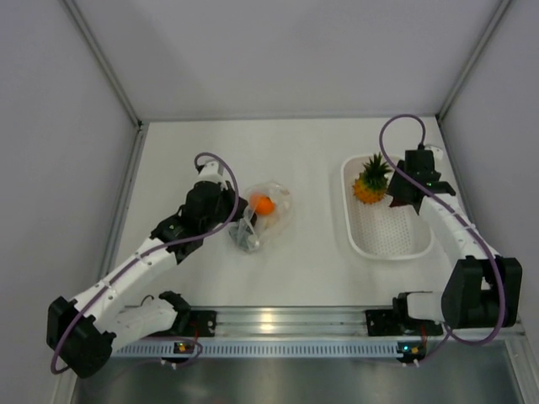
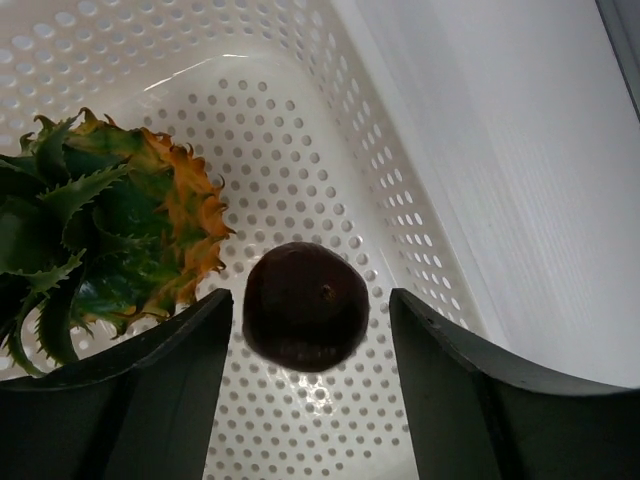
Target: Open the zip-top bag and remove the fake food
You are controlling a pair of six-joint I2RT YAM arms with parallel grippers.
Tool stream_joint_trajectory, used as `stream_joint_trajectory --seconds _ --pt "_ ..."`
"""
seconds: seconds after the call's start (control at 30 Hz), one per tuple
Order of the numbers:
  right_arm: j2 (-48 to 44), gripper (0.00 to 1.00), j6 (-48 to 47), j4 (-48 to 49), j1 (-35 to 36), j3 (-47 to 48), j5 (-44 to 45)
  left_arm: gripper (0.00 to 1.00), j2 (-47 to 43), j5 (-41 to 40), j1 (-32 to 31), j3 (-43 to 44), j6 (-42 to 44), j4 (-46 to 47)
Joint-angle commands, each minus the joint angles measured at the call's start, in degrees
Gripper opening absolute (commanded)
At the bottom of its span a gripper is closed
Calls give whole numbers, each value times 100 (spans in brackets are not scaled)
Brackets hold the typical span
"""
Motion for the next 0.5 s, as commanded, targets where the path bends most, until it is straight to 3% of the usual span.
stream_joint_trajectory --seconds 0.0,0.07,0.23,0.47 --pt "-69 66 -142 183 -75 49 -165 0 -199 111 27 225 83 33" --pt "-122 76 -204 104 -75 84 -209 0 -217 137 26 242 83 24" --pt "-306 76 -222 24 -66 137 -506 0 -269 190 27 304 83 -20" --pt "-1096 61 103 -81 311 128 -1202 0 -471 287 27 383 -13 -20"
